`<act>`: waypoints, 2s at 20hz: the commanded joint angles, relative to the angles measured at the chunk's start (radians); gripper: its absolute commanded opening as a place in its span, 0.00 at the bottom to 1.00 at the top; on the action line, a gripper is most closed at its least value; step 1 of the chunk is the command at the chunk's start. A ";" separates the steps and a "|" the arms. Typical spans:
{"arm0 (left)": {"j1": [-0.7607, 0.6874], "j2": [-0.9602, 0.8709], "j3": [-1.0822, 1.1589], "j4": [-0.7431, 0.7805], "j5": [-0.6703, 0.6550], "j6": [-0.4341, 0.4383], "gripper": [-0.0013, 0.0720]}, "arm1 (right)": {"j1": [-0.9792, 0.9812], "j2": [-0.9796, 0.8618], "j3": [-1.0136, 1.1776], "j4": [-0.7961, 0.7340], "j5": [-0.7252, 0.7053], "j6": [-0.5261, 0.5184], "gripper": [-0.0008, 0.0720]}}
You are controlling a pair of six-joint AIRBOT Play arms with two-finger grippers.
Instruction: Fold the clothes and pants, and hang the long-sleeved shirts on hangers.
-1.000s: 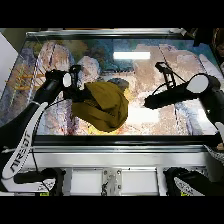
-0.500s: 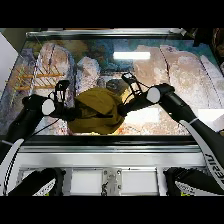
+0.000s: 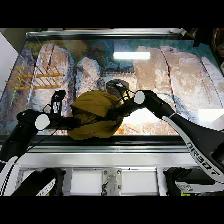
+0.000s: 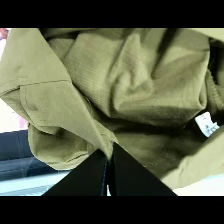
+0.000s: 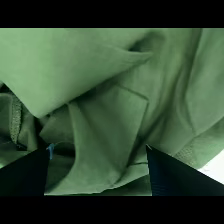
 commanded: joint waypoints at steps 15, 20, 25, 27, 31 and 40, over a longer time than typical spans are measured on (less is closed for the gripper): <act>-0.008 -0.062 0.758 -0.111 0.127 0.029 0.04 | -0.095 0.162 0.537 -0.349 0.207 0.056 0.03; -0.149 -0.300 1.409 -0.108 0.219 0.172 0.04 | -0.155 0.287 0.909 -0.402 0.062 0.119 0.03; -0.161 -0.297 1.233 -0.023 0.368 0.182 0.04 | -0.155 0.385 0.782 -0.620 0.086 0.237 0.03; -0.120 -0.258 1.051 -0.030 0.321 0.135 0.04 | -0.155 0.386 0.684 -0.649 0.236 0.259 0.03; -0.126 -0.213 0.663 -0.031 0.122 0.101 0.04 | -0.084 0.423 0.298 -0.649 0.341 0.296 0.03; -0.317 -0.155 -0.014 -0.031 0.180 0.000 0.04 | 0.092 0.456 -0.262 -0.620 0.316 0.470 0.38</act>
